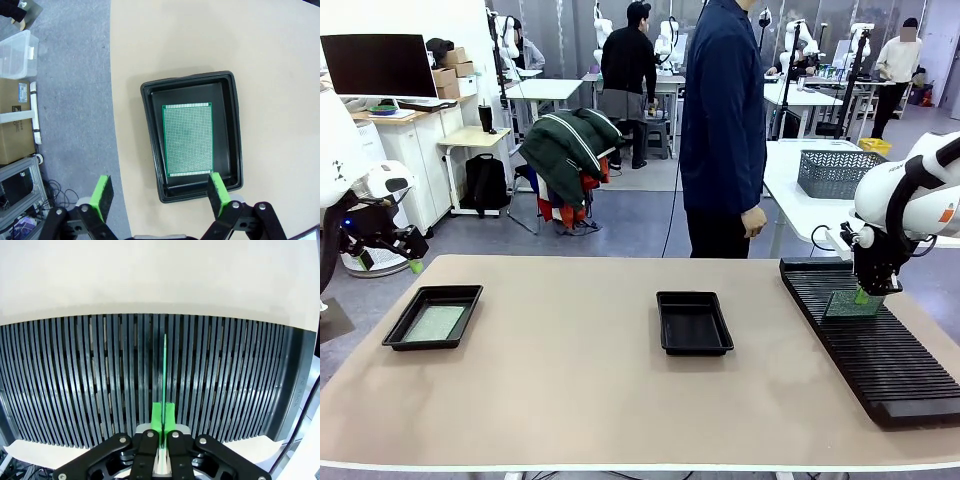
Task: Inspect and transfer BCBs to ESD trays.
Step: Pick up the Blank PCB from the PCB Rack and place it in the right ESD tray.
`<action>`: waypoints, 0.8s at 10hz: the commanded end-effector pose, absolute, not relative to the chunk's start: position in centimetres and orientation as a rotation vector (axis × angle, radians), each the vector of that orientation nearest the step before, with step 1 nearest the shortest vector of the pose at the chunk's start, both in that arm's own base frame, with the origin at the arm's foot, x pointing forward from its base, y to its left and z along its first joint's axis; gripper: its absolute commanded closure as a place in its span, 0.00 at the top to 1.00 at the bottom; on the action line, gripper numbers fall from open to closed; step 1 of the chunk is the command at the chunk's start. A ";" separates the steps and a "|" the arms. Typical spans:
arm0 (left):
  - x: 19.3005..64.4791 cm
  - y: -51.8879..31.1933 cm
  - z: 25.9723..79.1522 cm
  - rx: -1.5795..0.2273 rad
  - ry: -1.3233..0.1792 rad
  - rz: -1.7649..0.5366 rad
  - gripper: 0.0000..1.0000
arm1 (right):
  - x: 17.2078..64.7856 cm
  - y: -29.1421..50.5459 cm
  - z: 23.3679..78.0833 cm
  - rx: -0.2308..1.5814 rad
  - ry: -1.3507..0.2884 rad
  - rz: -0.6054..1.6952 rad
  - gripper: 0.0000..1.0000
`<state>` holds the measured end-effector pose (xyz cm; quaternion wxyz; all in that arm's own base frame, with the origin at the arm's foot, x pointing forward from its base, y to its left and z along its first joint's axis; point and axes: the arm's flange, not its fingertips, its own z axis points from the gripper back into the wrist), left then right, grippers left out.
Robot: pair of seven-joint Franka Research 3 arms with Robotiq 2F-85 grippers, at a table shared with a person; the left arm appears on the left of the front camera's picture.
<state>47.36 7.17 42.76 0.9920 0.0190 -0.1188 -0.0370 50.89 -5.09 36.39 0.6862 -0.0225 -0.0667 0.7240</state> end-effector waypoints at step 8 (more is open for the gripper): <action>47.2 7.3 42.7 0.034 -0.244 -0.074 1.00 | 43.6 -3.6 61.2 -0.025 -0.112 1.574 0.02</action>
